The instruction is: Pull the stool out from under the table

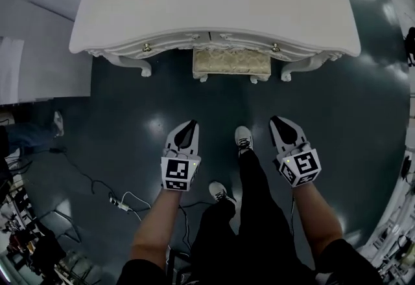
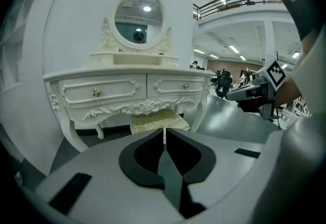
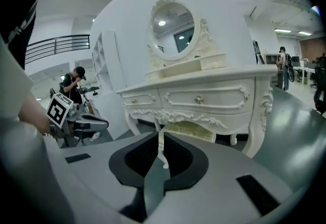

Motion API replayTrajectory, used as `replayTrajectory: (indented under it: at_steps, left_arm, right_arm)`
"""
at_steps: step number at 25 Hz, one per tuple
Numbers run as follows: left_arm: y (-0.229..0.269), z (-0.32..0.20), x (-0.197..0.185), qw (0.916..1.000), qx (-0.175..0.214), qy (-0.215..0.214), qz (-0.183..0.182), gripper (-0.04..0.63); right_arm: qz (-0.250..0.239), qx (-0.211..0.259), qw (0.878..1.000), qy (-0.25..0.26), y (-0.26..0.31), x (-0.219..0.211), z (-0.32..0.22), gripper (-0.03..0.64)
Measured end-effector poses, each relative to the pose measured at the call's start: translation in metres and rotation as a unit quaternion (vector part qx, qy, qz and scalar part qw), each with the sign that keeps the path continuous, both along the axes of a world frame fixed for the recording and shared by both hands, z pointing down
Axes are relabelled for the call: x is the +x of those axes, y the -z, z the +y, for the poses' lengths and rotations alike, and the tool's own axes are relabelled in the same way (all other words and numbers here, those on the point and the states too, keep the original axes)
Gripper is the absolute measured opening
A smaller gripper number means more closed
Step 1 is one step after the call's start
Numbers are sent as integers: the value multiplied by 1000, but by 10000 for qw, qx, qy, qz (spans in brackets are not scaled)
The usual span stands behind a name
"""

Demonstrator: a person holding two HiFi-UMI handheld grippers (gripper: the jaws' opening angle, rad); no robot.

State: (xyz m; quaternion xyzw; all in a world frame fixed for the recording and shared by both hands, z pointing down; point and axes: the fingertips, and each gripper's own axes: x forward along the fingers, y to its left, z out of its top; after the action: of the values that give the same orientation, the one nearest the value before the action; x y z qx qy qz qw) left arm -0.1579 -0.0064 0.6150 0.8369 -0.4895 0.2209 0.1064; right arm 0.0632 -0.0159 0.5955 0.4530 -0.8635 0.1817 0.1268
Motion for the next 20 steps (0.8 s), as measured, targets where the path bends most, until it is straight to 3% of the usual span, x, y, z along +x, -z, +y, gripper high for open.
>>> replayTrajectory:
  at_steps: [3,5,7,20]
  left_arm:
    - [-60,-24,-8,9999,-105,59,-95,6]
    - [-98,-38,-11,9997,-147,16,-203,17]
    - [-132,-53,-14,9994,-179,-1,-282,85]
    - [-296,-148,-32,9977,-467,257,-418,272]
  right_arm:
    - [159,-129,9997,107,-60,-3,-19,108]
    - [298,-171,9992,185,-99,-3,-33,115]
    - [413,-202,9987,215,-136,-1,-47,126]
    - [1029,-374,9928,-477,-308,61,-147,244]
